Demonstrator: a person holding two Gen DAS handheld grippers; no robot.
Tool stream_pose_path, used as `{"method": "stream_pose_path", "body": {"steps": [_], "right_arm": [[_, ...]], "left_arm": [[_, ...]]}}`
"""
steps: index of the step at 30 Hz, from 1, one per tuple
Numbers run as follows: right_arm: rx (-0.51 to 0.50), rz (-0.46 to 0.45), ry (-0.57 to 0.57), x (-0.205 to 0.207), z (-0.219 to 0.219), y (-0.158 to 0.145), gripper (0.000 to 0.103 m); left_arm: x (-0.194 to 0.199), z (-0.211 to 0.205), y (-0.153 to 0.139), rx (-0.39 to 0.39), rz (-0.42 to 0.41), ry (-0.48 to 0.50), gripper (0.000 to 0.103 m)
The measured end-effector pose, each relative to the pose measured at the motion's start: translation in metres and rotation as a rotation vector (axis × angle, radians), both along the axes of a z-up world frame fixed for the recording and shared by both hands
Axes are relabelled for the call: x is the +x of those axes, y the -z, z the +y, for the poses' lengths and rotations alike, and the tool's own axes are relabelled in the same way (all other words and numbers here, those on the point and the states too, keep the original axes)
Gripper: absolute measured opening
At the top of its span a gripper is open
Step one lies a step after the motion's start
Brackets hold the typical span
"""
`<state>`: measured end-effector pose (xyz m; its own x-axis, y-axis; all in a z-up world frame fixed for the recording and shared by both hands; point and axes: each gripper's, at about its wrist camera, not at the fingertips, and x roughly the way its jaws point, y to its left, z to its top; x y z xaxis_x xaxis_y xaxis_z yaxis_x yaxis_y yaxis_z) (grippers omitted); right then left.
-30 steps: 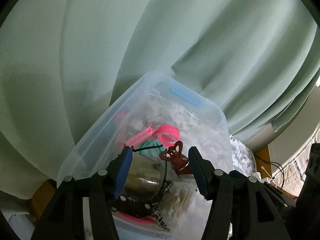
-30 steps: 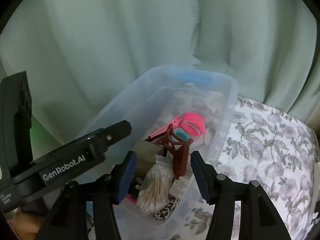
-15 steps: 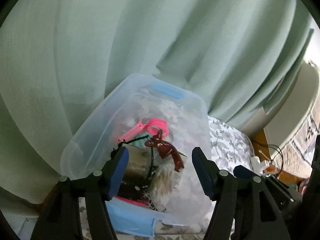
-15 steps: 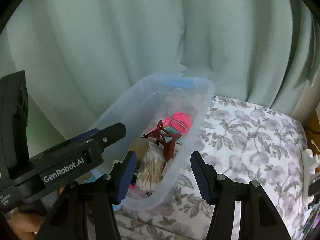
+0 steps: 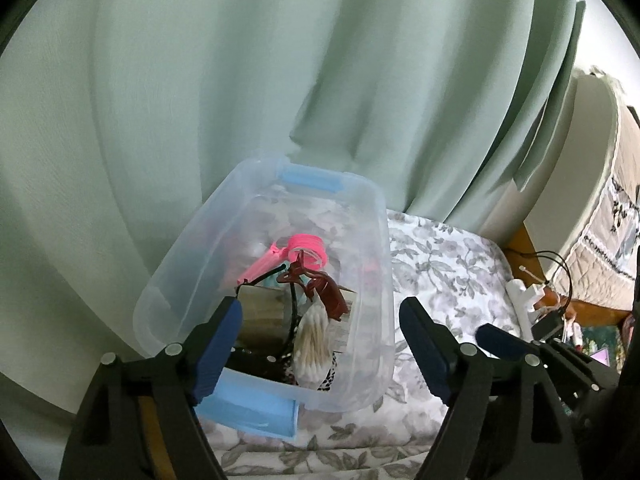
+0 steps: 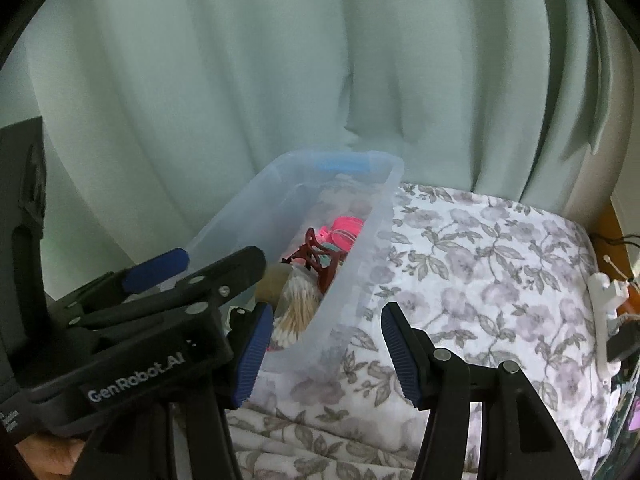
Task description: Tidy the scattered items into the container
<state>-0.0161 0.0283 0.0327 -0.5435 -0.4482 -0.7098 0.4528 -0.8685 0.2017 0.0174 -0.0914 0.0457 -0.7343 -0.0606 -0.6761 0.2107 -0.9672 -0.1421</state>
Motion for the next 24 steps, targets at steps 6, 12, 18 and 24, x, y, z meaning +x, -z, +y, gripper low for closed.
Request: {"method": "stream_pose_path", "body": {"steps": [6, 12, 18, 24], "right_arm": [[-0.003, -0.023, 0.063, 0.002, 0.02, 0.0, 0.061], [-0.011, -0.005, 0.087, 0.01, 0.035, -0.007, 0.061], [-0.02, -0.004, 0.151, 0.011, 0.056, -0.013, 0.061], [-0.035, -0.007, 0.176, 0.011, 0.069, -0.015, 0.063]], "left_arm": [[0.001, 0.01, -0.004, -0.039, -0.008, -0.013, 0.083], [0.0, 0.018, -0.007, -0.059, -0.014, -0.022, 0.083], [-0.001, 0.032, -0.008, -0.043, -0.022, 0.013, 0.084], [-0.004, 0.044, -0.004, -0.043, -0.055, 0.036, 0.084]]}}
